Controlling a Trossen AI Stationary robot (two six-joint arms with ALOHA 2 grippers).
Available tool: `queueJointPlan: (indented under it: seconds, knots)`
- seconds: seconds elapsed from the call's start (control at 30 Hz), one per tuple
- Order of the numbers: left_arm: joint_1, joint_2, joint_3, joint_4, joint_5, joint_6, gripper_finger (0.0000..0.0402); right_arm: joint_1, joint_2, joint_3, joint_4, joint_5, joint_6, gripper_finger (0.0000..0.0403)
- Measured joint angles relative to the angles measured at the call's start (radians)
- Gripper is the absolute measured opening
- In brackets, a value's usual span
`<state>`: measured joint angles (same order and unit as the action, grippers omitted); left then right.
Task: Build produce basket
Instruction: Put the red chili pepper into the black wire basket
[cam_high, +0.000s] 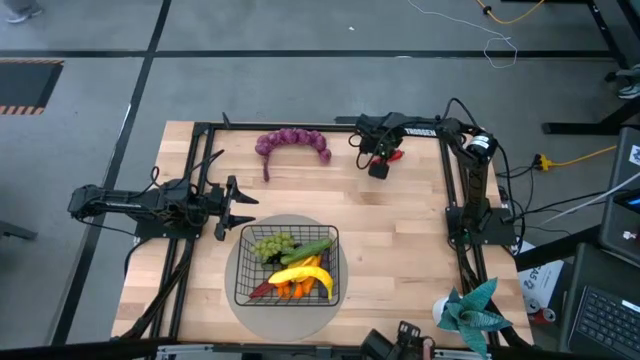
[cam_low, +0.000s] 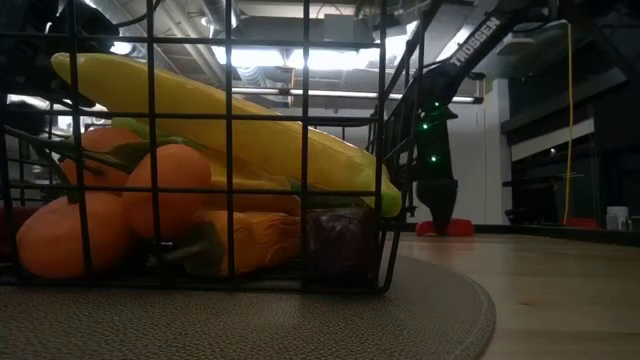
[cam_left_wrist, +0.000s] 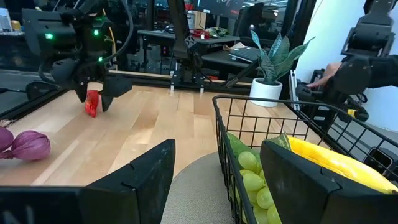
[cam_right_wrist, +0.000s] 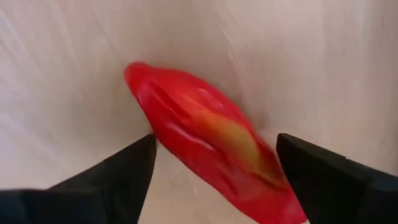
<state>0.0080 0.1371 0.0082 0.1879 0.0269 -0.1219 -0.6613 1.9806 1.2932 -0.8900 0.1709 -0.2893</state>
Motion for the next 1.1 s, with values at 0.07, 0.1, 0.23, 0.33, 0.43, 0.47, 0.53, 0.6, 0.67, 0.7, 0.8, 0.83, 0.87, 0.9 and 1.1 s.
queueJointPlan:
  seconds: [0.07,0.1,0.23,0.33,0.43,0.47,0.53,0.6,0.67,0.7,0.8,0.83,0.87,0.9,1.1]
  knots:
    - [0.000,0.000,0.000,0.000,0.000,0.000,0.0231,-0.009,-0.004,-0.017,0.006,0.000,0.026,0.0327]
    - [0.000,0.000,0.000,0.000,0.000,0.000,0.0231,-0.014,-0.004,-0.022,0.004,-0.001,0.047,0.0321]
    - [0.000,0.000,0.000,0.000,0.000,0.000,0.0231,-0.012,-0.004,-0.030,-0.016,-0.023,0.125,0.0275]
    - [0.000,0.000,0.000,0.000,0.000,0.000,0.0231,0.007,-0.003,-0.031,-0.023,-0.034,0.178,0.0217]
    - [0.000,0.000,0.000,0.000,0.000,0.000,0.0231,0.035,-0.001,-0.032,-0.029,-0.021,0.244,0.0150]
    - [0.000,0.000,0.000,0.000,0.000,0.000,0.0231,0.043,-0.001,-0.033,-0.029,-0.020,0.263,0.0126]
    - [0.000,0.000,0.000,0.000,0.000,0.000,0.0231,0.062,0.000,-0.033,-0.031,-0.017,0.283,0.0083]
    - [0.000,0.000,0.000,0.000,0.000,0.000,0.0231,0.085,-0.002,-0.034,-0.033,0.010,0.286,0.0059]
    - [0.000,0.000,0.000,0.000,0.000,0.000,0.0231,0.115,-0.002,-0.026,-0.064,0.063,0.284,0.0059]
    - [0.000,0.000,0.000,0.000,0.000,0.000,0.0231,0.132,-0.002,-0.019,-0.097,0.093,0.282,0.0059]
    - [0.000,0.000,0.000,0.000,0.000,0.000,0.0231,0.185,-0.002,0.043,-0.162,0.193,0.285,0.0059]
    - [0.000,0.000,0.000,0.000,0.000,0.000,0.0231,0.204,-0.004,0.065,-0.197,0.223,0.287,0.0059]
    - [0.000,0.000,0.000,0.000,0.000,0.000,0.0231,0.224,-0.004,0.085,-0.231,0.250,0.286,0.0059]
    - [0.000,0.000,0.000,0.000,0.000,0.000,0.0231,0.246,-0.004,0.101,-0.247,0.274,0.286,0.0059]
    - [0.000,0.000,0.000,0.000,0.000,0.000,0.0231,0.379,-0.010,0.245,-0.276,0.299,0.320,0.0059]
